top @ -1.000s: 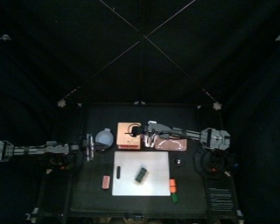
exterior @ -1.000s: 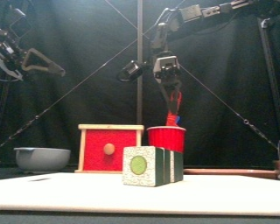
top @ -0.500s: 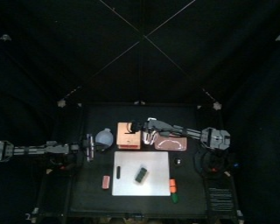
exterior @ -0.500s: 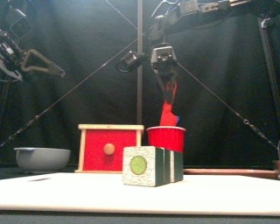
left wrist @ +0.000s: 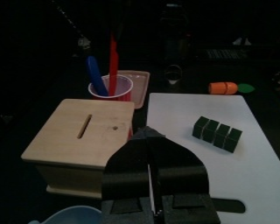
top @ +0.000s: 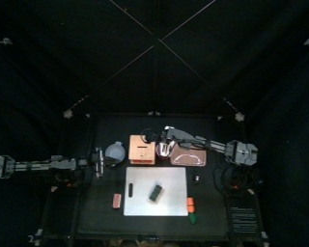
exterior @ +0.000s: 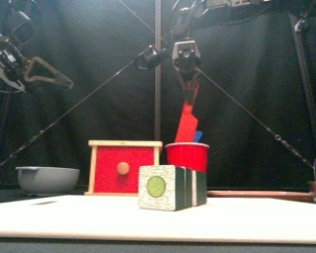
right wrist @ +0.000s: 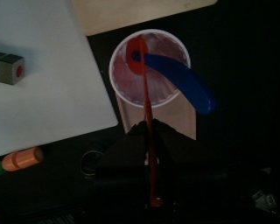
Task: Place sushi on board then cut the sushi with the knife then place the pieces on the plate
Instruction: Grasp knife edge with left hand
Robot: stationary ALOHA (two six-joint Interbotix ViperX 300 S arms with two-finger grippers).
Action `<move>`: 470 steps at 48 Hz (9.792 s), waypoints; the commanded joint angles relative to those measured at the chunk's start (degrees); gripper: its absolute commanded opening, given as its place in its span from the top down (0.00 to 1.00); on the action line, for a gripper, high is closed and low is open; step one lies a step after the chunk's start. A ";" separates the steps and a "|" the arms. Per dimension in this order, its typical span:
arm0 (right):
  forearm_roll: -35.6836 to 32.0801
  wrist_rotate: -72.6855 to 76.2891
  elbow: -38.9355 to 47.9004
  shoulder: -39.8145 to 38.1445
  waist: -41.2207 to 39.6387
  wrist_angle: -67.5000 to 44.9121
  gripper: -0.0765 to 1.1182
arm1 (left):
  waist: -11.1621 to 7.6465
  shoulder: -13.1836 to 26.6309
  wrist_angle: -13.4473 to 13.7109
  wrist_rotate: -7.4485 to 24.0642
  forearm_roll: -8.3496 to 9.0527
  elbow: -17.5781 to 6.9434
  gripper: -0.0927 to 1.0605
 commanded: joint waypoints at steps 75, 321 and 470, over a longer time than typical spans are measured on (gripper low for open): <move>-12.13 30.06 35.33 -36.74 18.63 -32.78 0.60 | -18.11 19.60 -0.62 -0.44 -11.25 -10.81 0.33; -7.12 36.04 63.72 -37.88 19.42 -67.68 0.60 | -29.44 53.70 -2.64 -0.18 -12.74 -29.36 0.24; -11.95 35.60 64.86 -37.35 25.49 -78.93 0.60 | -14.68 51.77 3.08 0.09 -4.13 -35.24 0.24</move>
